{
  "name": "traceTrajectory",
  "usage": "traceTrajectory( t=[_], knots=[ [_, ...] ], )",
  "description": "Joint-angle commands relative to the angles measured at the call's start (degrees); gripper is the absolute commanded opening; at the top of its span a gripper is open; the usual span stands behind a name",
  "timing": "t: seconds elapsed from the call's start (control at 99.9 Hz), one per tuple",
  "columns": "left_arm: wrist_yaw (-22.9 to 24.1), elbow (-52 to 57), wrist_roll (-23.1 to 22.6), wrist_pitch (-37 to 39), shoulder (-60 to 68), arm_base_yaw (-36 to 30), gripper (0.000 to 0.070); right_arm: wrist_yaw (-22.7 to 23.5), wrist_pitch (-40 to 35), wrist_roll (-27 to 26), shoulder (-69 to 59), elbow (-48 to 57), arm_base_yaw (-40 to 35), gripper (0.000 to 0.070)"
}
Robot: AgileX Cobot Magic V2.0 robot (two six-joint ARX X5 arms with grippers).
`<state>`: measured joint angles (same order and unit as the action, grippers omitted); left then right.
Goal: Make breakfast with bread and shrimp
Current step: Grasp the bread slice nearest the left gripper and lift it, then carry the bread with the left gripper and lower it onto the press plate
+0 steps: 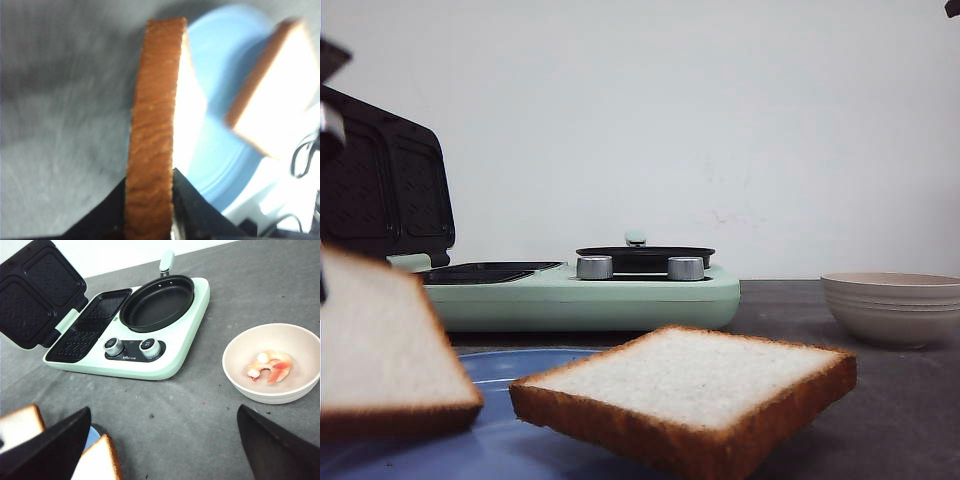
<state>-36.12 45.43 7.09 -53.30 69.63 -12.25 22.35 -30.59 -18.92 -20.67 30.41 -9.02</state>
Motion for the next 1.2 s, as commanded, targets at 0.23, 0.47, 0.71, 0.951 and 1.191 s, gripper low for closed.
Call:
traceTrajectory(
  t=[0.23, 0.47, 0.71, 0.951, 1.191],
  knots=[
    [0.4, 10.0, 3.7, 5.1, -4.3, 0.0, 0.0001, 0.1, 0.6, -0.6, -0.2, 0.6, -0.2, 0.0588],
    [11.5, 20.5, 8.7, 19.5, -3.0, -0.6, 0.0001, 0.1, 0.7, -0.6, -0.2, 0.6, -0.2, 0.0588],
    [21.8, 29.0, 6.4, 26.4, 5.3, -1.1, 0.0001, -1.1, 1.0, -0.5, -0.2, 0.6, -0.2, 0.0585],
    [35.7, 38.7, -4.5, 26.6, 17.5, -4.5, 0.0002, -1.8, 1.0, -0.1, -0.6, 0.6, -0.2, 0.0549],
    [51.8, 44.5, -19.8, 30.7, 28.0, -8.8, 0.0001, -1.8, 0.9, 0.1, -2.3, 0.6, -0.2, 0.0549]
  ],
)
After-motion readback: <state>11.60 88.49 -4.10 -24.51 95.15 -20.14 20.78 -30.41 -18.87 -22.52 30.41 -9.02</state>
